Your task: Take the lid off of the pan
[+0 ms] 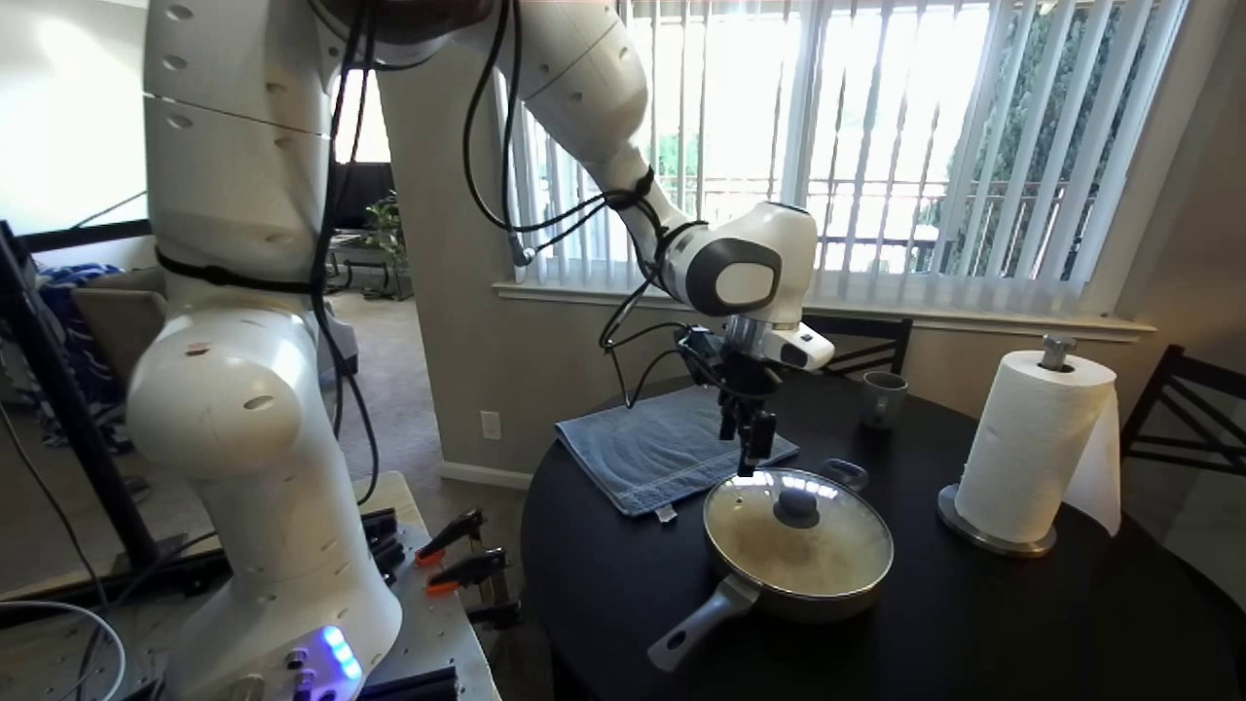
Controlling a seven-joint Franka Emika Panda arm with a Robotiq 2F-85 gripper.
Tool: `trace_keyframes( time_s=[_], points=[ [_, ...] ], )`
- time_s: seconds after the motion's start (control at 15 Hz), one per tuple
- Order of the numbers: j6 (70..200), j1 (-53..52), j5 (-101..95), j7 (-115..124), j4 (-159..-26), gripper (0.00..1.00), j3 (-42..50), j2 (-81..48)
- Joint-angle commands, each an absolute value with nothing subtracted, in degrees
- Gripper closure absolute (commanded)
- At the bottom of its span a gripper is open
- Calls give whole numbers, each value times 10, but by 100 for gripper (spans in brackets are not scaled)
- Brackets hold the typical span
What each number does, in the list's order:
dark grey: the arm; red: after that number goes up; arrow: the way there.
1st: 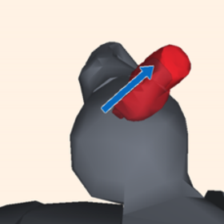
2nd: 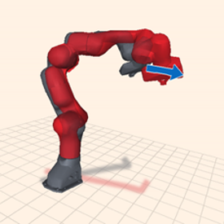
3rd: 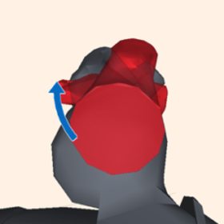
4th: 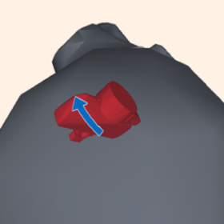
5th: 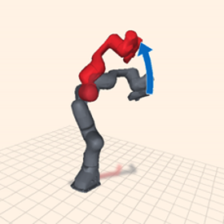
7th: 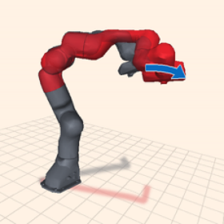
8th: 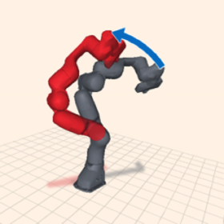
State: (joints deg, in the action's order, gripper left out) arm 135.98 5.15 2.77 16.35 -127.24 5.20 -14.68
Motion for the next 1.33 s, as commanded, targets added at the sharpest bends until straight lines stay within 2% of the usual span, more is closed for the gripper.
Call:
trace_keyframes(
  time_s=[0.0,0.4,0.47,1.27],
  points=[
    [1417,33,43,233,-1251,0,60,-191],
    [1473,-50,-47,480,-1256,0,135,-211],
    [1459,-23,-24,413,-1251,0,111,-207],
    [1473,-22,0,448,-1242,0,113,-243]
  ],
)
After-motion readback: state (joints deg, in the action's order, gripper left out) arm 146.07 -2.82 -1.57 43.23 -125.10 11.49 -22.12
